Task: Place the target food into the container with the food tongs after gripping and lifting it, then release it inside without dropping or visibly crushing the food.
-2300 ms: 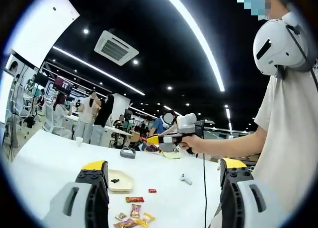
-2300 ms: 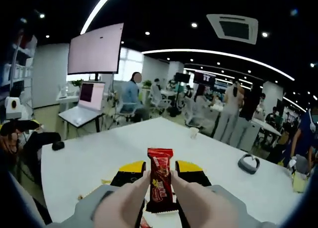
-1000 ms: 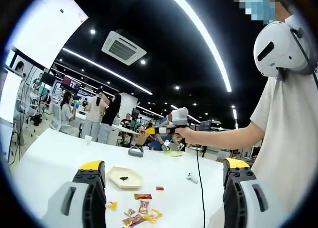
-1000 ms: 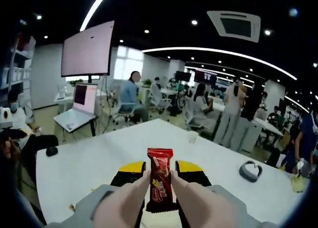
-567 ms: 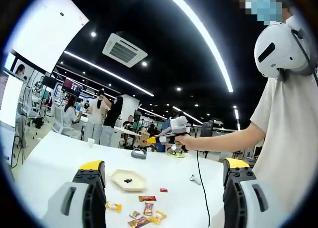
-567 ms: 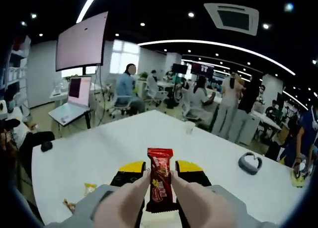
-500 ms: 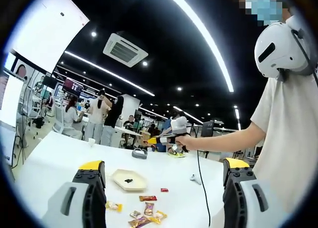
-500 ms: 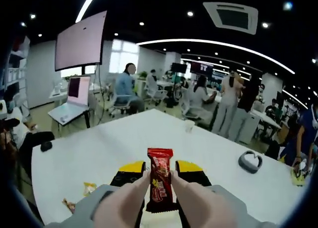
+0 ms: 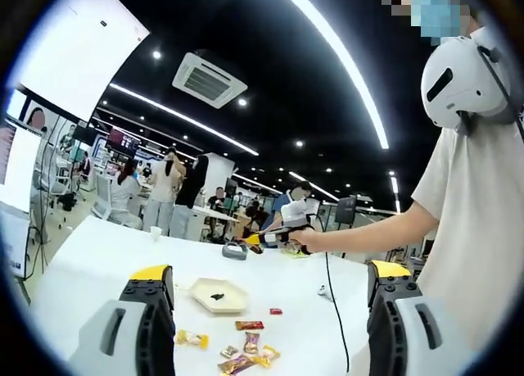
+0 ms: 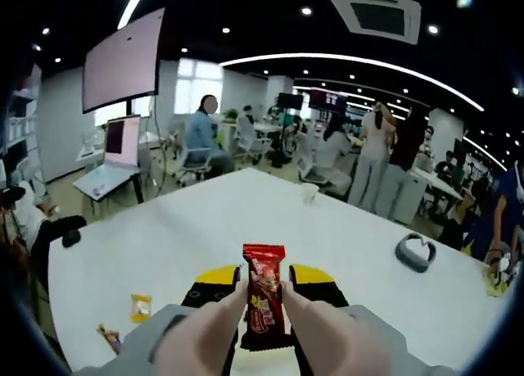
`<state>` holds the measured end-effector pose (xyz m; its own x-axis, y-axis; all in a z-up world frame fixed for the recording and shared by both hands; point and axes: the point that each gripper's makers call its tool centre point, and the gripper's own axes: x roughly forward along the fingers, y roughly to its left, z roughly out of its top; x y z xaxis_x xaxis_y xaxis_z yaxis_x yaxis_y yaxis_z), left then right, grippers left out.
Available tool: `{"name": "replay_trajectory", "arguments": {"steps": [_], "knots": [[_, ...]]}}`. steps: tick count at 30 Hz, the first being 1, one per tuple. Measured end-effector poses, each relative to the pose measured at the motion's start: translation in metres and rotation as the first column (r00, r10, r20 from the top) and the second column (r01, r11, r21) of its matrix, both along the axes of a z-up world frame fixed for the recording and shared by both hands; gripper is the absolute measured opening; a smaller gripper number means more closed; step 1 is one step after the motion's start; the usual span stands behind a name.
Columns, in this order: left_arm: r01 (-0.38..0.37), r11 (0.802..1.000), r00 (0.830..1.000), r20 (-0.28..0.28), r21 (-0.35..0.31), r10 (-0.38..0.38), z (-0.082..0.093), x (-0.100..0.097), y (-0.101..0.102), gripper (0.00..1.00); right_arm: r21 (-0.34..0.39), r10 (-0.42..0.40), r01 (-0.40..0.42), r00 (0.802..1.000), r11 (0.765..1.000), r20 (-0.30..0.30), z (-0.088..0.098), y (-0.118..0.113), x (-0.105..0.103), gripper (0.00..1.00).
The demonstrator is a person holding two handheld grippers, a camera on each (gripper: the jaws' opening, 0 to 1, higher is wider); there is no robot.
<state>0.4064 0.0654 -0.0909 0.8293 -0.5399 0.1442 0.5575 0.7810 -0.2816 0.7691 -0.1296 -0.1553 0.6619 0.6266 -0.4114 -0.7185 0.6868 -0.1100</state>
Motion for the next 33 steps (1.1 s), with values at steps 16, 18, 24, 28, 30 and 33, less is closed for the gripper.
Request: {"name": "replay_trajectory", "arguments": {"steps": [16, 18, 24, 28, 30, 33], "knots": [[-0.045, 0.999, 0.999, -0.016, -0.017, 0.045, -0.007, -0.010, -0.005, 0.99, 0.068, -0.016, 0.018, 0.999, 0.998, -0.030, 0.002, 0.012, 0.016, 0.22], [-0.056, 0.998, 0.998, -0.016, -0.017, 0.056, -0.006, -0.010, -0.003, 0.99, 0.074, -0.023, 0.026, 0.999, 0.997, -0.035, 0.001, 0.011, 0.019, 0.22], [-0.068, 0.998, 0.997, -0.034, -0.011, 0.067, -0.009, -0.013, 0.000, 0.98, 0.087, -0.047, 0.050, 0.998, 0.995, -0.041, -0.002, 0.011, 0.028, 0.23], [-0.056, 0.998, 0.998, -0.044, -0.018, 0.055, -0.011, -0.015, -0.001, 0.90, 0.086, -0.041, 0.044, 0.998, 0.995, -0.039, -0.004, 0.014, 0.028, 0.23], [-0.072, 0.997, 0.996, -0.050, -0.020, 0.071, -0.012, -0.014, 0.001, 0.89, 0.081, -0.040, 0.043, 0.998, 0.996, -0.040, -0.005, 0.016, 0.027, 0.23], [-0.069, 0.997, 0.996, -0.056, -0.017, 0.068, -0.014, -0.012, 0.001, 0.90, 0.077, -0.038, 0.041, 0.999, 0.996, -0.040, -0.007, 0.017, 0.028, 0.23]]}}
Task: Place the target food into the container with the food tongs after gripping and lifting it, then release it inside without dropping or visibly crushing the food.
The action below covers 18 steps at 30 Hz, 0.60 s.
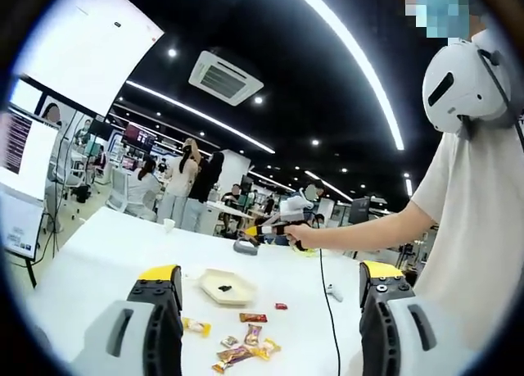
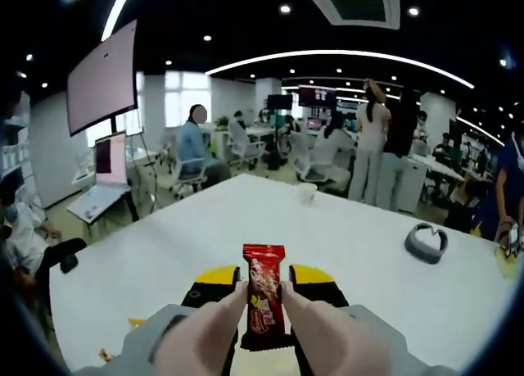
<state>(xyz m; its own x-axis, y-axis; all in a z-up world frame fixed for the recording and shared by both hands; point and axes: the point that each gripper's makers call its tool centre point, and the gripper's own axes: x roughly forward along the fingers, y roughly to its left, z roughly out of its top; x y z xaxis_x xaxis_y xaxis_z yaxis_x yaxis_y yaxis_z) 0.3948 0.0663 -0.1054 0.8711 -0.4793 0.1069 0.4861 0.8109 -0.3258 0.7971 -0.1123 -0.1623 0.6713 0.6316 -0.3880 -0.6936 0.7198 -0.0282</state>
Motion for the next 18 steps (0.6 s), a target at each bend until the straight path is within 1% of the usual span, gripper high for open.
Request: {"name": "replay_trajectory", "arguments": {"steps": [6, 7, 8, 9, 11, 14, 15, 18], "knots": [[0.007, 1.000, 1.000, 0.010, -0.004, -0.007, 0.003, 0.002, -0.001, 0.96, -0.012, 0.001, -0.001, 1.000, 1.000, -0.003, -0.005, 0.001, 0.002, 0.23], [0.009, 1.000, 1.000, 0.017, -0.005, -0.009, 0.005, 0.002, 0.000, 0.96, -0.009, -0.001, 0.001, 1.000, 1.000, -0.014, -0.007, 0.001, 0.003, 0.23], [0.011, 1.000, 0.999, 0.037, -0.005, -0.011, 0.009, 0.001, 0.000, 0.98, -0.005, -0.002, 0.002, 1.000, 1.000, -0.020, -0.008, 0.001, 0.004, 0.23], [0.011, 1.000, 0.999, 0.043, -0.005, -0.011, 0.010, 0.000, -0.001, 0.99, -0.005, -0.003, 0.003, 1.000, 1.000, -0.020, -0.008, 0.001, 0.004, 0.23], [0.038, 0.999, 0.996, 0.080, 0.009, -0.038, 0.017, -0.003, -0.004, 0.99, -0.009, -0.005, 0.005, 1.000, 1.000, -0.023, -0.009, 0.001, 0.004, 0.23], [0.037, 0.999, 0.997, 0.074, -0.005, -0.036, 0.015, 0.000, -0.003, 0.99, -0.005, -0.014, 0.014, 0.999, 1.000, -0.031, -0.011, 0.001, 0.006, 0.23], [0.032, 0.999, 0.997, 0.071, -0.005, -0.032, 0.014, 0.001, -0.002, 0.99, -0.002, -0.016, 0.016, 0.999, 1.000, -0.042, -0.012, 0.001, 0.006, 0.23], [0.031, 1.000, 0.998, 0.052, -0.002, -0.031, 0.009, 0.004, -0.002, 0.99, -0.001, -0.022, 0.022, 0.999, 1.000, -0.046, -0.014, 0.001, 0.006, 0.23]]}}
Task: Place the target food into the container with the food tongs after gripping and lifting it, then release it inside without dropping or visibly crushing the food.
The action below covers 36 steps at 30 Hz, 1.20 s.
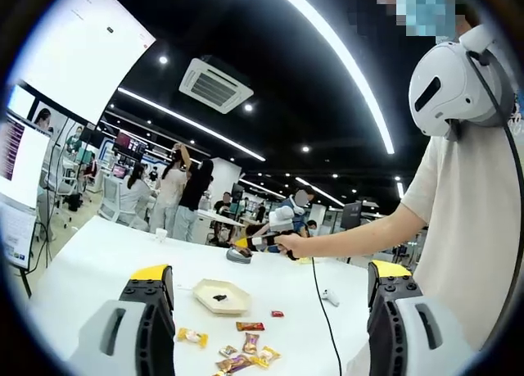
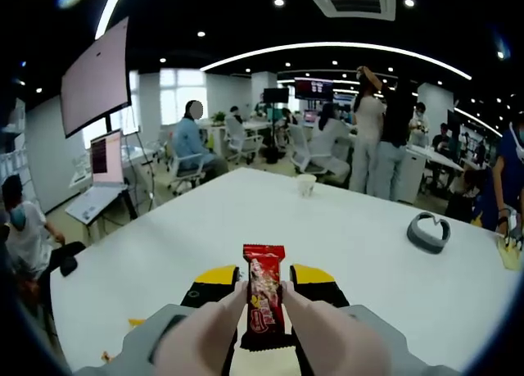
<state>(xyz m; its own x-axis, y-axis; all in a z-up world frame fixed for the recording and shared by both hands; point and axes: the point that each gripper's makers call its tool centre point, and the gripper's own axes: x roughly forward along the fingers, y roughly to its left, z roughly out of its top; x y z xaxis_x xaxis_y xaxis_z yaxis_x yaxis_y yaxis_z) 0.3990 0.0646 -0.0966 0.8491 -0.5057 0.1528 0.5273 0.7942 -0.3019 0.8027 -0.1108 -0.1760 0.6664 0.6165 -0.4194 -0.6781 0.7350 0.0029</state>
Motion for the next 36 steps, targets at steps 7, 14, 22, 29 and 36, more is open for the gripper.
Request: {"name": "replay_trajectory", "arguments": {"steps": [7, 14, 22, 29, 36], "knots": [[0.010, 1.000, 1.000, -0.017, 0.018, -0.010, -0.004, -0.005, 0.001, 0.99, 0.004, -0.015, 0.015, 1.000, 1.000, 0.006, 0.001, 0.001, 0.006, 0.24], [-0.032, 0.999, 0.999, -0.022, -0.003, 0.032, -0.008, -0.010, 0.014, 0.99, 0.013, -0.017, 0.016, 1.000, 1.000, 0.018, 0.006, 0.006, 0.009, 0.24], [-0.040, 0.999, 0.999, -0.019, -0.001, 0.040, -0.007, -0.011, 0.018, 0.99, 0.009, -0.022, 0.022, 1.000, 1.000, 0.012, 0.002, 0.006, 0.005, 0.25], [-0.026, 0.999, 1.000, -0.011, -0.021, 0.026, -0.006, -0.013, 0.014, 0.99, 0.057, -0.047, 0.046, 0.999, 0.997, 0.022, 0.018, -0.004, 0.006, 0.25], [-0.022, 1.000, 1.000, -0.011, -0.020, 0.022, -0.008, -0.011, 0.011, 0.99, 0.060, -0.047, 0.046, 0.999, 0.997, 0.020, 0.018, -0.014, 0.000, 0.25]]}}
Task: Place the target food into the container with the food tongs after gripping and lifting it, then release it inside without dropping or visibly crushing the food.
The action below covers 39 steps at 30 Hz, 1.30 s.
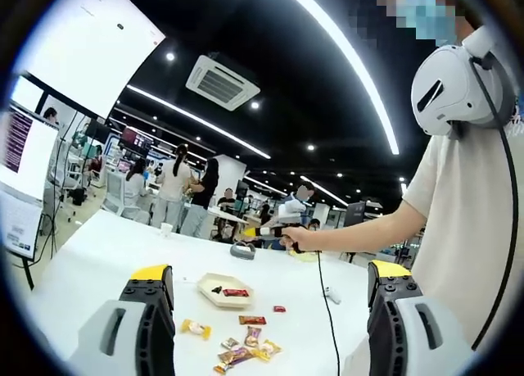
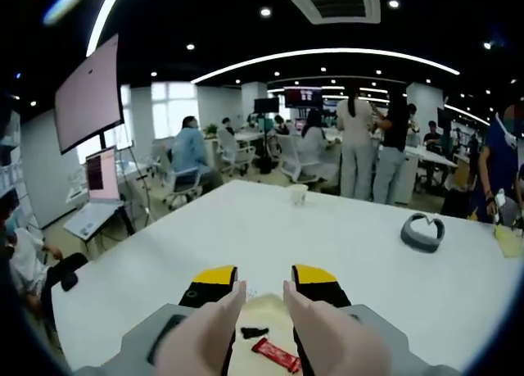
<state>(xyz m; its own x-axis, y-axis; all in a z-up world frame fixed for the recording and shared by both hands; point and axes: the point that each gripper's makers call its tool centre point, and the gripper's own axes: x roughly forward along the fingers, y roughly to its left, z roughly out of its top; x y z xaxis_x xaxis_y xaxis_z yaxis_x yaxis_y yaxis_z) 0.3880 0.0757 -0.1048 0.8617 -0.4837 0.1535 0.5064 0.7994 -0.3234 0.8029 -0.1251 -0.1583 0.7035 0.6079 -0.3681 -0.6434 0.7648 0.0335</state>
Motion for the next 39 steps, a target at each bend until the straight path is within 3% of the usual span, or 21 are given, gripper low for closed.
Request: {"name": "replay_trajectory", "arguments": {"steps": [15, 27, 39], "knots": [[0.052, 0.999, 0.999, 0.003, 0.006, -0.052, 0.003, 0.000, -0.020, 0.99, -0.058, 0.048, -0.048, 0.999, 0.997, 0.003, -0.017, -0.008, -0.025, 0.26], [0.034, 0.999, 0.999, -0.006, 0.004, -0.034, 0.000, -0.005, -0.019, 0.99, -0.040, 0.069, -0.070, 0.997, 0.997, -0.023, -0.029, -0.011, -0.045, 0.26], [0.057, 0.998, 0.998, -0.006, 0.010, -0.057, -0.001, -0.002, -0.024, 0.99, -0.067, 0.085, -0.088, 0.995, 0.994, -0.057, -0.051, -0.013, -0.069, 0.26]]}}
